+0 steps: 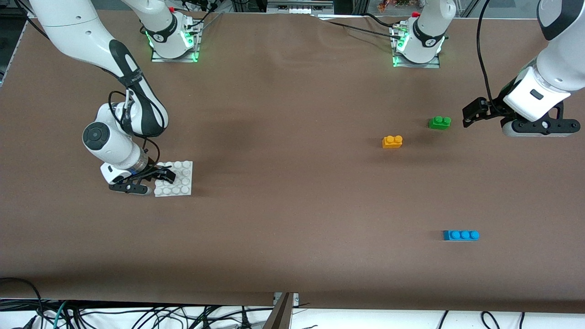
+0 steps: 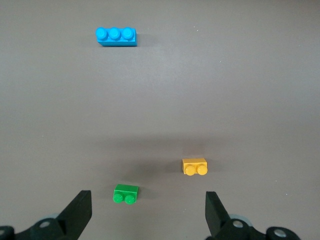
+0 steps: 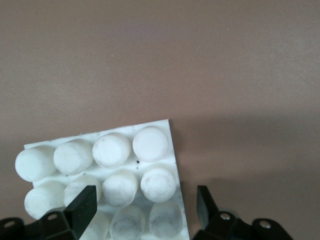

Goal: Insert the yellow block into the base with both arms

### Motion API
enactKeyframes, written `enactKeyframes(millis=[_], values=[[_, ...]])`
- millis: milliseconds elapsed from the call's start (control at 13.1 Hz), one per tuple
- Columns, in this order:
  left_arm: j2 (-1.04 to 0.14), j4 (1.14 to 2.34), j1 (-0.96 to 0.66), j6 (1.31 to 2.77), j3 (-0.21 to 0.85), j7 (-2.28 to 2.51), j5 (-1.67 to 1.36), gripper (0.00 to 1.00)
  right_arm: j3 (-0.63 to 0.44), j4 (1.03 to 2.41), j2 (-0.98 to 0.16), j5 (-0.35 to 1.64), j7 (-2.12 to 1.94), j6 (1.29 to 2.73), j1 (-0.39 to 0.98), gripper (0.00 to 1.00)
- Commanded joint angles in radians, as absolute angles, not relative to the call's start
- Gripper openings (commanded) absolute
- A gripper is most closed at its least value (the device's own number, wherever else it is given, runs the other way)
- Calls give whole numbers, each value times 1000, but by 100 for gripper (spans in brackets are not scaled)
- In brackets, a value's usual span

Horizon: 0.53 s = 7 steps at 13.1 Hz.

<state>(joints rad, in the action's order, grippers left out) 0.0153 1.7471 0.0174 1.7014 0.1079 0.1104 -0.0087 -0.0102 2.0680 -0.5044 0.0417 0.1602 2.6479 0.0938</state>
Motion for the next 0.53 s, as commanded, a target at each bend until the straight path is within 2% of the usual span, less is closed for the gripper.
enactKeyframes(millis=[0,152,457], values=[[3,1717,23,1677,110,114,-31,100,-5,2082,-505,55,150,2663,86,77],[3,1717,23,1677,110,114,-31,100,-5,2082,-506,55,150,2663,86,73],[3,1715,23,1677,110,114,-32,100,-3,2082,-512,67,152,2675,87,71]])
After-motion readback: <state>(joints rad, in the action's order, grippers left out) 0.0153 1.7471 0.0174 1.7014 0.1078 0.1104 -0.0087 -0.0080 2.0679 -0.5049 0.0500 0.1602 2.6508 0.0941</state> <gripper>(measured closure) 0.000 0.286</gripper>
